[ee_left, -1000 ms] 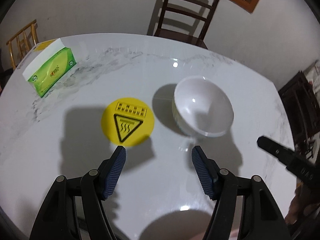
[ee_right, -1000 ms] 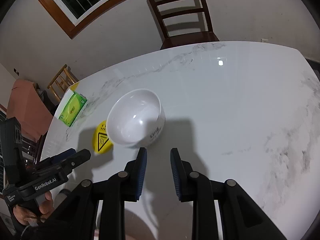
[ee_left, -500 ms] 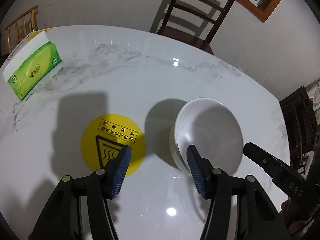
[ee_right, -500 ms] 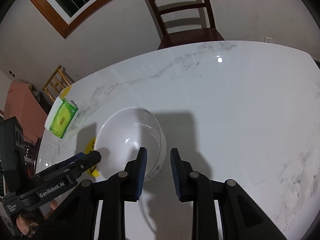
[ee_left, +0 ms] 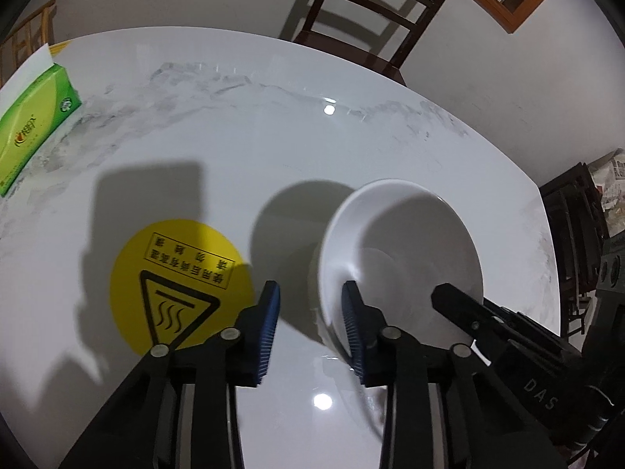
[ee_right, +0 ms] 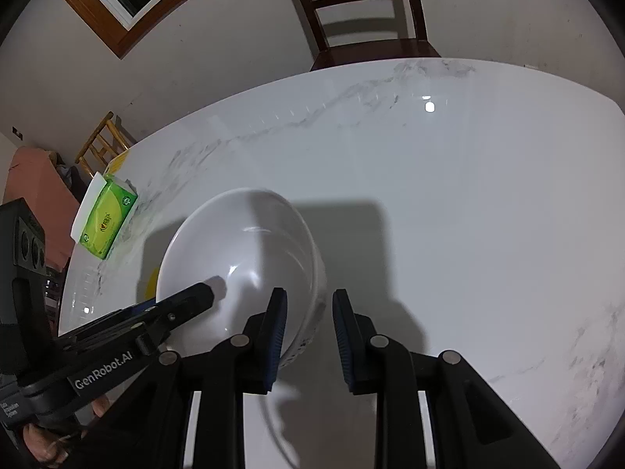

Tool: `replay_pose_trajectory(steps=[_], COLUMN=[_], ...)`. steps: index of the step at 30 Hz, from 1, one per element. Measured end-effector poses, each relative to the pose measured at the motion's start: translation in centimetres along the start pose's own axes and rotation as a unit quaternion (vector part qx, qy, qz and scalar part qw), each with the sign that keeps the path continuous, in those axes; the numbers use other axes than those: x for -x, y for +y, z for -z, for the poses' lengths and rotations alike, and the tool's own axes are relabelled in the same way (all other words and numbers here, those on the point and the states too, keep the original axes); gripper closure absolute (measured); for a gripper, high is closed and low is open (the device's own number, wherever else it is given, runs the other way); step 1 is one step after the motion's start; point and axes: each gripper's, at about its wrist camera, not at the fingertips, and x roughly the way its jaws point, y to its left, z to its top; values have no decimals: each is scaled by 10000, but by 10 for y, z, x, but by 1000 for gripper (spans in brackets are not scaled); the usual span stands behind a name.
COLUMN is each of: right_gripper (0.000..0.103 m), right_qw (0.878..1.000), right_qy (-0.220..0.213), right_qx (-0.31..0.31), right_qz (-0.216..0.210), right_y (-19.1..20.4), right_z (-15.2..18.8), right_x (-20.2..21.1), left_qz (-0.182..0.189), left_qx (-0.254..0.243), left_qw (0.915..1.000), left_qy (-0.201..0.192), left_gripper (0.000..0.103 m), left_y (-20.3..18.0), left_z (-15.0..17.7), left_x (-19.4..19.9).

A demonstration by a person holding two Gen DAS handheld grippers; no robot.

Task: Organize plates and bowls
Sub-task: 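Grasp the small white bowl rim with the left tool while the right tool grips it too, then carry the small white bowl and lower it into the nested bowls with both tools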

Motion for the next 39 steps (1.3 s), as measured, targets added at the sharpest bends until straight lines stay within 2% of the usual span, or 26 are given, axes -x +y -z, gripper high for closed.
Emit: replay_pose_trajectory(steps=[3, 16, 28, 39], right_gripper=[79, 81, 81, 81], right_qw=[10000, 9997, 9997, 9996], right_qy=[26, 96, -41, -232], right_qx=[-2, -167, -154, -65], right_qz=[-44, -132, -168, -135], right_y=[0, -2, 6, 21], right_z=[2, 19, 38, 64], right_x=[0, 15, 54, 102], left_qz=[66, -20, 8, 41], left_qx=[-86, -187, -338, -532], left_qw=[9999, 9997, 9993, 9986], left_qy=[17, 166, 145, -10], left_gripper=[86, 88, 88, 88], left_y=[-3, -6, -21, -32], left_z=[2, 17, 34, 62], left_x=[0, 11, 38, 80])
